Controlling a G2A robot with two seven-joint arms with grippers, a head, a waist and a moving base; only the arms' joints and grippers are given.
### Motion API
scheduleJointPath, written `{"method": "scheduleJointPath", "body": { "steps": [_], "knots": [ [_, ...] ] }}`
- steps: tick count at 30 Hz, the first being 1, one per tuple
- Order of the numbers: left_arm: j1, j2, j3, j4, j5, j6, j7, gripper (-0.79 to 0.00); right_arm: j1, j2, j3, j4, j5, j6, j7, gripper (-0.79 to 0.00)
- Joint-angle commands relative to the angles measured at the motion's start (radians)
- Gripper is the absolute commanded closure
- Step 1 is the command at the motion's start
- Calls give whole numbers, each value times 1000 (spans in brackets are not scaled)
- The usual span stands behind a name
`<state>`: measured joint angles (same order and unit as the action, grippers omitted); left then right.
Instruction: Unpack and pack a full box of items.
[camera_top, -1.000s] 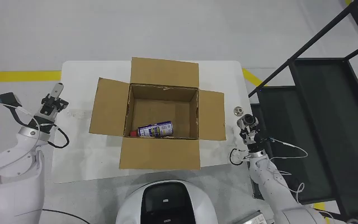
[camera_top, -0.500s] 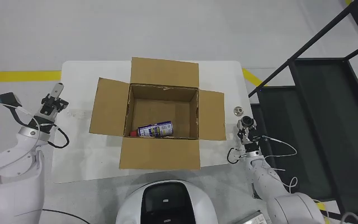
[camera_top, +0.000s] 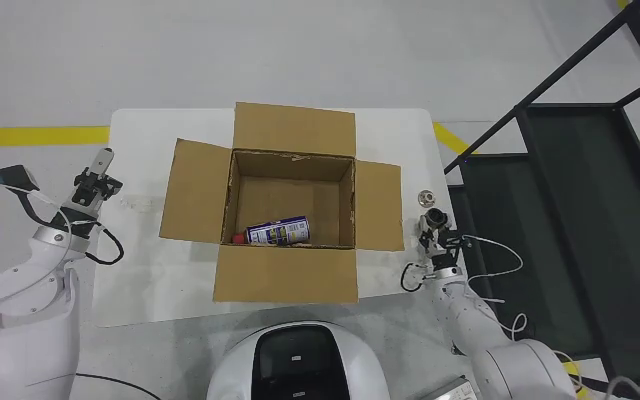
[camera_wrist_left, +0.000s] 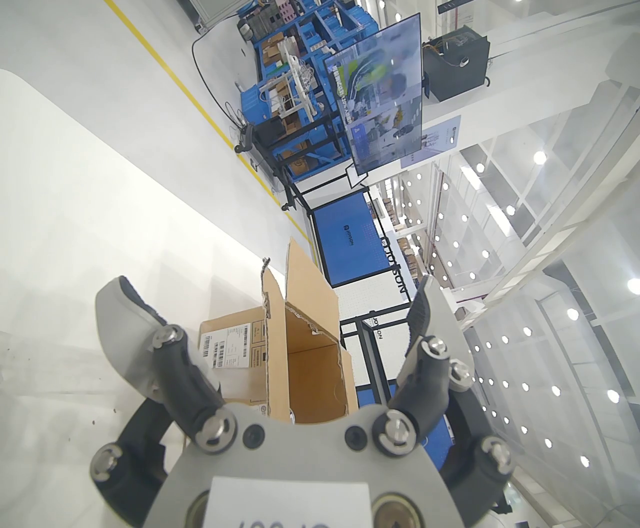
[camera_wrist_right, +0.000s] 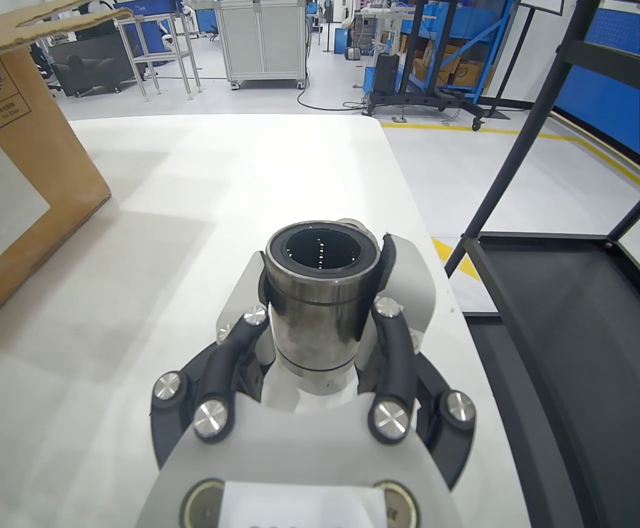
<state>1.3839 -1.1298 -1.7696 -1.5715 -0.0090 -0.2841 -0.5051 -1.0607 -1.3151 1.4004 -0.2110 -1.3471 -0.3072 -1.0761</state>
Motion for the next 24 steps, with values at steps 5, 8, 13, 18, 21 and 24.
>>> {"method": "scheduleJointPath", "body": {
  "steps": [5,8,13,18,21,24],
  "knots": [
    [0,0,0,0,0,0,0,-785,-5,0,-4,1,15,-9,-4,-785],
    [0,0,0,0,0,0,0,-785,-20,5,-5,-12,21,-61,-57,-785],
    [0,0,0,0,0,0,0,-785,-53,22,-4,-58,8,-114,-196,-785],
    [0,0,0,0,0,0,0,-785,-78,53,2,-140,-47,-76,-265,-785],
    [0,0,0,0,0,0,0,-785,-96,71,14,-214,-69,-46,-261,-785],
    [0,0,0,0,0,0,0,-785,-153,88,30,-373,-86,-57,-232,-785]
  ]
}}
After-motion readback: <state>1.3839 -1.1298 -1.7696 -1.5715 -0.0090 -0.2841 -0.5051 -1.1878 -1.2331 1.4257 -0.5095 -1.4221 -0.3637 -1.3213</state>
